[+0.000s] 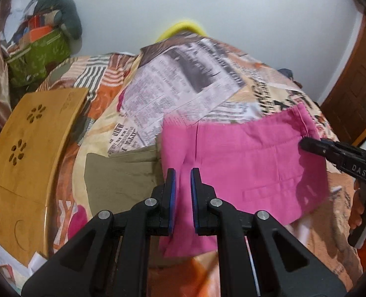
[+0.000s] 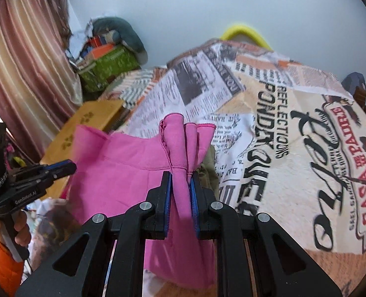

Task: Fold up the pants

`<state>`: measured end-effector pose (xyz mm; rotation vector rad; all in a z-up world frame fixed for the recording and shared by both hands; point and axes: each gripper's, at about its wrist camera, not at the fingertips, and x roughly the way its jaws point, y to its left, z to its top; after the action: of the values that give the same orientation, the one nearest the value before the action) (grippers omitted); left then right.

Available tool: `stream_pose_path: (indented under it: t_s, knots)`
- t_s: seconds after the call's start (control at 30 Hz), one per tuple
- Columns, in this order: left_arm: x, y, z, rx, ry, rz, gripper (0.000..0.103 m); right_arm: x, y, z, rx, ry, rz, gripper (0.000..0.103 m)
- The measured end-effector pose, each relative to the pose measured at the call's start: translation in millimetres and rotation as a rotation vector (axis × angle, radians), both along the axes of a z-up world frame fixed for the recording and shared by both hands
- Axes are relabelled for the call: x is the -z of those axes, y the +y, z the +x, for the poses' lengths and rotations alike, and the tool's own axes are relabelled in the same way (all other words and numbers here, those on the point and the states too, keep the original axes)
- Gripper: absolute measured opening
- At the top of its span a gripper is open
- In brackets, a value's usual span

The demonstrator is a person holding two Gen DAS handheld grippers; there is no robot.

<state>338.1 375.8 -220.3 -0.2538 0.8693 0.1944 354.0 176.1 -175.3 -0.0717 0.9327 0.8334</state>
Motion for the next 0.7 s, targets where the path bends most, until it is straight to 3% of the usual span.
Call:
stream_pose_path:
  t_s: [0.3, 0.43, 0.7]
  knots:
    - [44, 29, 17, -0.047, 0.074, -0.039, 0.011, 28, 20, 15, 0.0, -0.054, -0.16, 0.013]
    - [62, 21, 16, -0.031, 0.122, -0.047, 0.011, 38, 6, 20, 0.005, -0.027, -0.21, 0.022]
    - [72, -4, 7, -0.006, 0.217, 0.034, 0.011, 26, -18, 8, 0.015, -0.044, -0.25, 0.028]
